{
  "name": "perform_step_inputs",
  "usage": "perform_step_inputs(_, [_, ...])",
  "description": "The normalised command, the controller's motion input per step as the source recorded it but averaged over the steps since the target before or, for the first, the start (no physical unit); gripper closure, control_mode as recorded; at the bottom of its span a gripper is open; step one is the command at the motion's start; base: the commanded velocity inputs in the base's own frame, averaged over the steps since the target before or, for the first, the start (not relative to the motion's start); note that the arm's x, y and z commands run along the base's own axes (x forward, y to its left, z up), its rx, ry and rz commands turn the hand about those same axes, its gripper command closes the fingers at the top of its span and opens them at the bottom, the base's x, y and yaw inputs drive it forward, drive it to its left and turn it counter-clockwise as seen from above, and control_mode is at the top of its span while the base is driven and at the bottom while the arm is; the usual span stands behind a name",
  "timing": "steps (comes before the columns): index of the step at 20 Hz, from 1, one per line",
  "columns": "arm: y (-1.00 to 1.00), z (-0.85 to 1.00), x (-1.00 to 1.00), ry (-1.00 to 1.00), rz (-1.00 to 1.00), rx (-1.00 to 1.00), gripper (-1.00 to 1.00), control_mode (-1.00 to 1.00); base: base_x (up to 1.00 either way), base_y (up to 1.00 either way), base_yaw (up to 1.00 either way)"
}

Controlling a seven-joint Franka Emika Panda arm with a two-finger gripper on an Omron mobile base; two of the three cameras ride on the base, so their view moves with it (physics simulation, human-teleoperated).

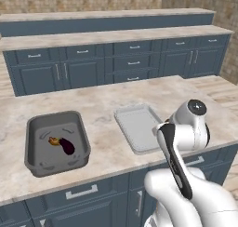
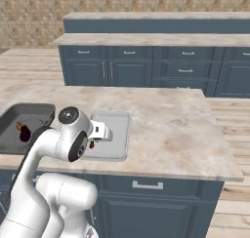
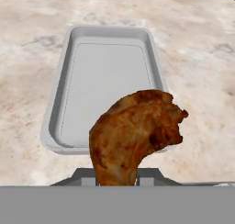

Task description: Place one eggplant and one chicken drumstick in each tupperware on the nearby counter, to pack two identical lunches.

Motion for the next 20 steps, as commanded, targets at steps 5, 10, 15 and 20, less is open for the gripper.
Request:
perform_step_inputs(5, [-0.09,-0.16,0.43,0.0,0.0,0.0,1.0,-1.0,0.0,0.0,0.0])
perform_step_inputs(10, [0.4,-0.13,0.42,0.0,0.0,0.0,1.0,-1.0,0.0,0.0,0.0])
perform_step_inputs(15, [0.45,-0.02,0.46,0.08,0.0,0.0,1.0,-1.0,0.0,0.0,0.0])
perform_step_inputs(20, [0.19,0.0,0.45,0.14,0.0,0.0,1.0,-1.0,0.0,0.0,0.0])
